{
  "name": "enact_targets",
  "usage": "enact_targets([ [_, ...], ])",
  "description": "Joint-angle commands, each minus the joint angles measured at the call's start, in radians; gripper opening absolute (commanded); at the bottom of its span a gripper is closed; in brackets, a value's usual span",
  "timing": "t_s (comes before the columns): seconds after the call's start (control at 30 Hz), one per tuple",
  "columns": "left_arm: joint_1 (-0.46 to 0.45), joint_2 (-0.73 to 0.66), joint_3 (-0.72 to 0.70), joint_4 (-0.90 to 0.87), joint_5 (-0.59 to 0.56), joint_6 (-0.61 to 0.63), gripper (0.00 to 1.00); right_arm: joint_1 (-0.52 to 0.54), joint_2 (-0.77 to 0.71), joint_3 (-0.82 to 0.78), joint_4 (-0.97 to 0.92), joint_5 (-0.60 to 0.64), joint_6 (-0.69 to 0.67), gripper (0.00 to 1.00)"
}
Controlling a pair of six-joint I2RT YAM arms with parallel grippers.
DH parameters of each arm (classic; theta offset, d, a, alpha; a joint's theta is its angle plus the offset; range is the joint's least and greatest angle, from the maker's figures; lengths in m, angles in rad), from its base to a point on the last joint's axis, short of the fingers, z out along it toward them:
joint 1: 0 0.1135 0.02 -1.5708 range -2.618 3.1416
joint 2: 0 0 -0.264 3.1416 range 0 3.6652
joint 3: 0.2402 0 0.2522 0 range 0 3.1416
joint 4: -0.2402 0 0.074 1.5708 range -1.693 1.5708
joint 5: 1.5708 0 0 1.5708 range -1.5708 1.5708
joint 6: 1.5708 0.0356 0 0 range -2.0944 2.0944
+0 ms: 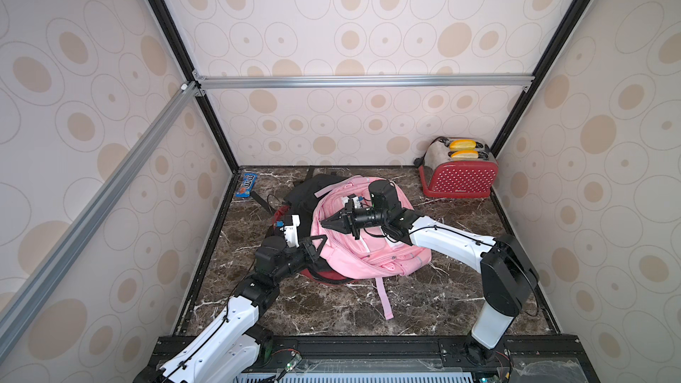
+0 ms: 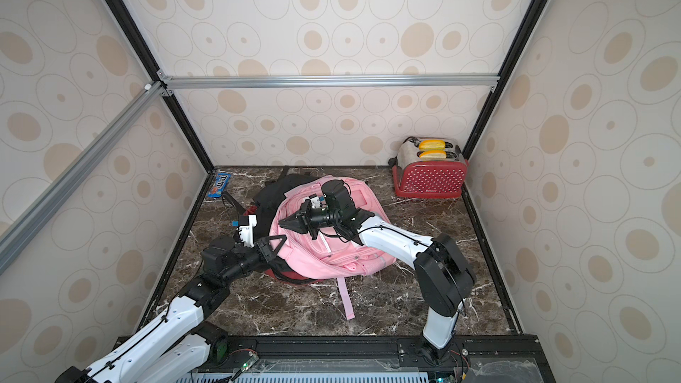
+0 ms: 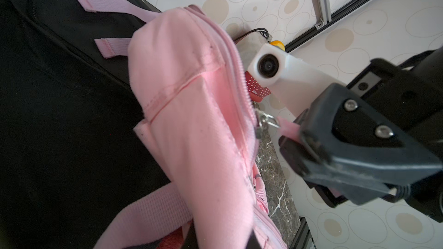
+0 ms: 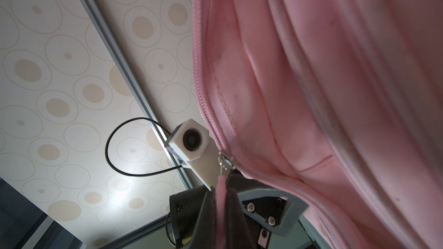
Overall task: Zip up the backpack
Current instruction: Zip the zipper on the backpack.
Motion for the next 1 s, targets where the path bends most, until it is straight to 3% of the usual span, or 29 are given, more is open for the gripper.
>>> enact_targets([
  [0.0,-0.005,-0.019,-0.011,-0.011,0.042,0.008,0.0,-0.012,0.012,0.044,0.201,0.085,0.071,0.0],
  [0.37,-0.005,-0.054,-0.042,-0.011,0.054,-0.008,0.0,-0.024,0.073,0.071,0.28,0.171,0.166,0.0],
  [0.8,-0.005,-0.129,-0.026,-0.142,0.023,0.019,0.0,-0.06,0.168,0.166,0.238,0.13,0.147,0.0],
  [0.83,-0.005,-0.132,-0.018,-0.158,0.018,0.025,0.1,-0.06,0.168,0.165,0.238,0.125,0.142,0.0],
  [0.87,-0.004,-0.133,-0.01,-0.179,0.016,0.032,0.35,-0.06,0.168,0.165,0.231,0.114,0.134,0.0],
  [0.9,-0.005,-0.132,-0.001,-0.196,0.013,0.039,0.52,-0.06,0.164,0.161,0.229,0.106,0.126,0.0],
  [0.97,-0.004,-0.132,0.013,-0.225,0.007,0.043,0.74,-0.058,0.152,0.144,0.231,0.102,0.118,0.0],
])
